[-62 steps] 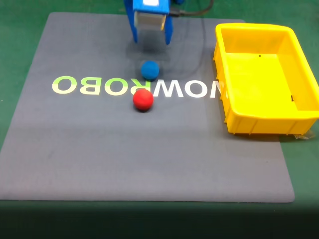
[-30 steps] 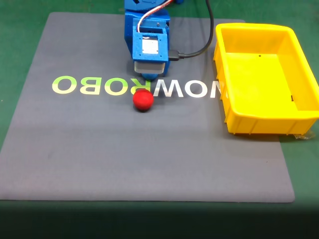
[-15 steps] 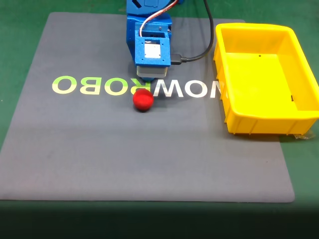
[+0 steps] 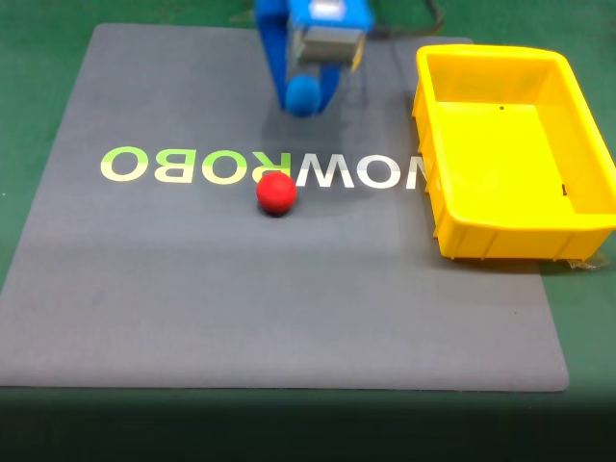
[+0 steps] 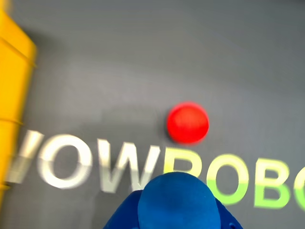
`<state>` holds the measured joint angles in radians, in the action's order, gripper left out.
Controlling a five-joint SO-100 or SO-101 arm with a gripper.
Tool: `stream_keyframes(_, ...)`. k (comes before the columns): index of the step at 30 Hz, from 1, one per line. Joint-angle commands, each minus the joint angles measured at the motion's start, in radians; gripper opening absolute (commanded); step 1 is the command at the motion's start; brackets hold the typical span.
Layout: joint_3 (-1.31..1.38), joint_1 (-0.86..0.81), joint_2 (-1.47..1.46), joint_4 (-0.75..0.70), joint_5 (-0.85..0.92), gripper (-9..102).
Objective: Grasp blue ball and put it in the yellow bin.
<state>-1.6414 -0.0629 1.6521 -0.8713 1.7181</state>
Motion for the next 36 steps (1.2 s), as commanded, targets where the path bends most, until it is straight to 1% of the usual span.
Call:
stream_keyframes(1, 0.055, 0.060, 0.143, 0.038, 0.006, 1)
stream_keyframes(8, 0.054, 0.225, 0.227, 0.071, -0.031, 1)
stream_keyframes(20, 0.061, 0.509, 0.149, 0.101, -0.117, 2)
stream_keyframes(25, 0.061, 0.561, 0.115, 0.121, -0.121, 1)
stream_keyframes(32, 0.061, 0.558, 0.103, 0.123, -0.121, 2)
stream_keyframes(34, 0.060, 0.548, 0.100, 0.120, -0.115, 8)
stream_keyframes(36, 0.057, 0.537, 0.098, 0.115, -0.109, 22)
